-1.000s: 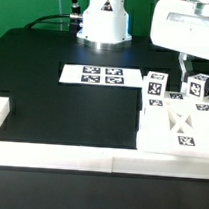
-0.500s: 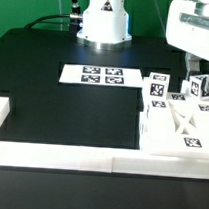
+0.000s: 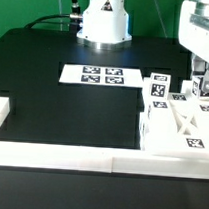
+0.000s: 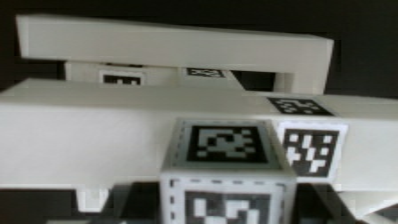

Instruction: Assemble chair

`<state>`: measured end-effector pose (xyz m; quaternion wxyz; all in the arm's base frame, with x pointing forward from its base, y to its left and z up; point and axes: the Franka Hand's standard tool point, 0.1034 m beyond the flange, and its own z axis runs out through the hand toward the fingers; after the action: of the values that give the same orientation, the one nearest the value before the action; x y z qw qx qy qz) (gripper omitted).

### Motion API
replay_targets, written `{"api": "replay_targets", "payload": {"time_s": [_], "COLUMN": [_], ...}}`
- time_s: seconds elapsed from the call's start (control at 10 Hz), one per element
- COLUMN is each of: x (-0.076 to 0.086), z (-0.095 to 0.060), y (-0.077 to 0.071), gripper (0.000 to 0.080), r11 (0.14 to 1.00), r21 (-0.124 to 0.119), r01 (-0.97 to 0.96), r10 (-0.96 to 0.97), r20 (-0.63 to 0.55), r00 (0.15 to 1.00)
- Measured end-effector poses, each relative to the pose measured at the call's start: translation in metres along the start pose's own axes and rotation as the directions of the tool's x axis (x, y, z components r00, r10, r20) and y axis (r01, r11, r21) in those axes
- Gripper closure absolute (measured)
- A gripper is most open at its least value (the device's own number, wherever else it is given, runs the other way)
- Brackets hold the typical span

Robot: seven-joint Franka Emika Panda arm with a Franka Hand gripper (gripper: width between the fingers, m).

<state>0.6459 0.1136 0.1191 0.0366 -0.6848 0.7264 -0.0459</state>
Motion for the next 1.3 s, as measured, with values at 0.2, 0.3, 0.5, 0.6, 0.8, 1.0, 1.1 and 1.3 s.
{"api": "replay_targets", "payload": {"time_s": [0.2,0.3,0.5,0.6,0.8,1.0,1.1,1.3], "x": [-0.001,-0.001,-0.002,-0.003,-0.008,-0.013,-0.014,-0.014], "z": [0.0,0.0,0.0,0.0,0.0,0.002,0.002,0.002], "y": [0.0,0.0,0.0,0.0,0.003,0.005,0.003,0.004], "gripper": [0.0511,0.0511,0.0441,0.023,0.0157,0.0151,0.0151,0.015], "r11": [0.993,0.993,0.997,0.998,0.995,0.95,0.907,0.832], "r21": [-0.001,-0.002,-0.001,-0.001,-0.009,-0.016,-0.005,-0.01], "r01": [-0.114,-0.117,-0.075,-0.066,0.099,0.313,0.421,0.554], "r10": [0.114,0.117,0.075,0.066,-0.099,-0.313,-0.421,-0.554], "r20": [0.007,0.009,0.009,0.01,0.012,0.014,0.012,0.01], "r00": [0.993,0.993,0.997,0.998,0.995,0.95,0.907,0.833]}}
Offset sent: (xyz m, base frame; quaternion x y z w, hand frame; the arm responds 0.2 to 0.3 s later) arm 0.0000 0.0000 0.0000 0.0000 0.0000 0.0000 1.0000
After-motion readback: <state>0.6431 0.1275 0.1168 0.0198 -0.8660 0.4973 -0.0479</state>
